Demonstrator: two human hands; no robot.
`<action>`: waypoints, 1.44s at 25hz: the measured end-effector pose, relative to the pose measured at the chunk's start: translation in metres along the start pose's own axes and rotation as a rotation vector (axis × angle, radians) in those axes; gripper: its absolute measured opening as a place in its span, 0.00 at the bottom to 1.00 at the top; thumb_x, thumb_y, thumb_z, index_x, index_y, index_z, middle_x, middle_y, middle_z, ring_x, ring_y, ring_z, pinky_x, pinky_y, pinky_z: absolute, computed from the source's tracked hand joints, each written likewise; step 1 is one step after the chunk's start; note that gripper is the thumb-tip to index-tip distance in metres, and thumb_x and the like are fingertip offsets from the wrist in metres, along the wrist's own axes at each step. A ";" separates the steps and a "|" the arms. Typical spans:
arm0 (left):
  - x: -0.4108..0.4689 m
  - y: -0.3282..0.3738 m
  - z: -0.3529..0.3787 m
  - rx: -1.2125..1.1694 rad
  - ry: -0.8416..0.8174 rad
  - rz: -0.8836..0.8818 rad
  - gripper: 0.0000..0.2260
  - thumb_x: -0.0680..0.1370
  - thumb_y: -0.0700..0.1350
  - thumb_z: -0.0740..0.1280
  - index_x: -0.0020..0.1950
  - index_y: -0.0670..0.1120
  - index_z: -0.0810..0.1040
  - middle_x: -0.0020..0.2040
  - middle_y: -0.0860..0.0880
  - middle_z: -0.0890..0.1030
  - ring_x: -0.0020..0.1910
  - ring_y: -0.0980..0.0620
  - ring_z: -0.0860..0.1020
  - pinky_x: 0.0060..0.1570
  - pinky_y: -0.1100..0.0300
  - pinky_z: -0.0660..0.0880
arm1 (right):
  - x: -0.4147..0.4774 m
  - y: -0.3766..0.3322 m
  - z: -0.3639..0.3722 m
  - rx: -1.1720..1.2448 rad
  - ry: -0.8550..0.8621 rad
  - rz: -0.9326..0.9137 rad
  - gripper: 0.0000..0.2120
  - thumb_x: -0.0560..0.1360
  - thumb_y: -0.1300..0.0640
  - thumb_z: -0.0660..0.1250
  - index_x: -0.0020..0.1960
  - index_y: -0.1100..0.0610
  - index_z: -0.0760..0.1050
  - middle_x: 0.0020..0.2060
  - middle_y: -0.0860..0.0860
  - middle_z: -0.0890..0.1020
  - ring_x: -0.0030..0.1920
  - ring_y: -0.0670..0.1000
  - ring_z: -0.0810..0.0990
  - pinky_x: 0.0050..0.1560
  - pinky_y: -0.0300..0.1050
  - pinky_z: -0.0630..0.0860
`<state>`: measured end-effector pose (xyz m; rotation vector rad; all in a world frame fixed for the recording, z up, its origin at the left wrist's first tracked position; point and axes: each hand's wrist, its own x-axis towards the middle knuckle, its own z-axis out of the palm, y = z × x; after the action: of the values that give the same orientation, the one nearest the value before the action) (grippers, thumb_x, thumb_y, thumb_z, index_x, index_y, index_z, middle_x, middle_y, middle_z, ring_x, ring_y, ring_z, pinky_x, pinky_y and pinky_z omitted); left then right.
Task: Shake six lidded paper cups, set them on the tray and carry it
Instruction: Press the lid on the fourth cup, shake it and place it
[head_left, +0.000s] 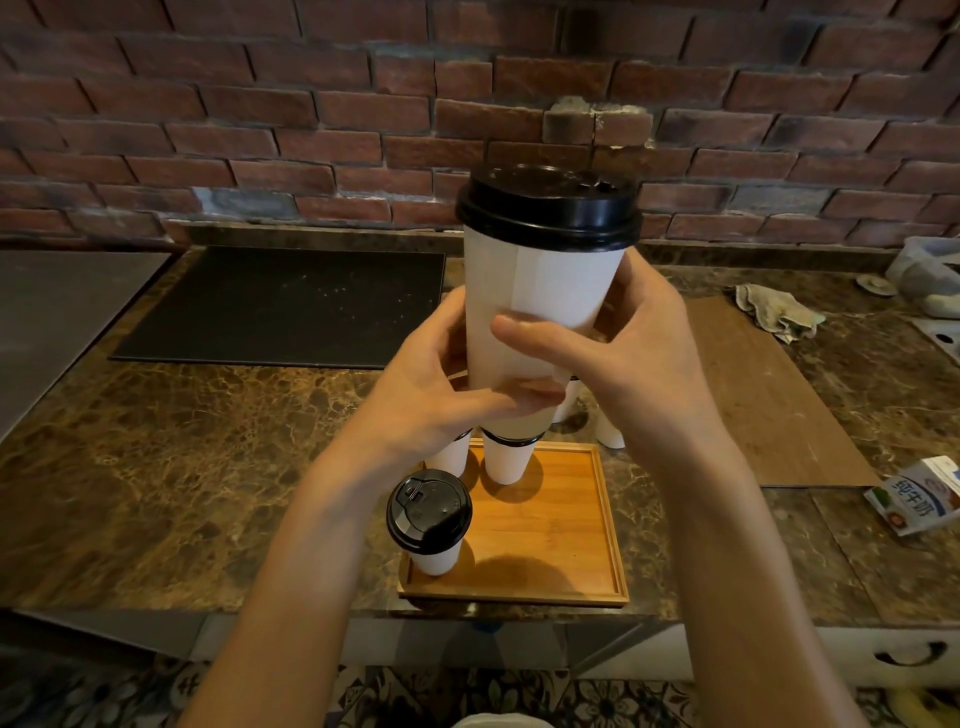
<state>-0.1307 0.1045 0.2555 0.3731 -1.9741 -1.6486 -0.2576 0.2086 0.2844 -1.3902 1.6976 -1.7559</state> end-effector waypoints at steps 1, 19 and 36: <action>-0.001 -0.001 -0.001 0.003 -0.002 -0.002 0.34 0.67 0.42 0.76 0.70 0.51 0.68 0.60 0.54 0.79 0.59 0.57 0.77 0.49 0.67 0.76 | -0.001 0.001 -0.001 -0.005 0.006 -0.013 0.33 0.63 0.48 0.80 0.64 0.49 0.70 0.56 0.42 0.80 0.58 0.39 0.78 0.54 0.37 0.78; -0.073 -0.221 -0.053 0.672 0.585 -0.343 0.23 0.79 0.53 0.64 0.72 0.51 0.68 0.75 0.49 0.63 0.74 0.50 0.60 0.71 0.46 0.60 | -0.071 0.127 -0.004 -0.007 0.215 0.062 0.42 0.60 0.52 0.82 0.67 0.47 0.63 0.61 0.32 0.74 0.66 0.38 0.72 0.64 0.34 0.71; -0.100 -0.300 -0.033 1.324 0.136 -0.692 0.31 0.80 0.62 0.48 0.71 0.56 0.30 0.78 0.44 0.39 0.77 0.46 0.38 0.71 0.49 0.33 | -0.128 0.236 0.016 -0.191 0.255 0.465 0.49 0.57 0.52 0.84 0.68 0.45 0.58 0.59 0.34 0.70 0.60 0.26 0.68 0.59 0.24 0.65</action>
<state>-0.0679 0.0656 -0.0538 1.7033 -2.7077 -0.2650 -0.2743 0.2444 0.0187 -0.7631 2.1574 -1.5815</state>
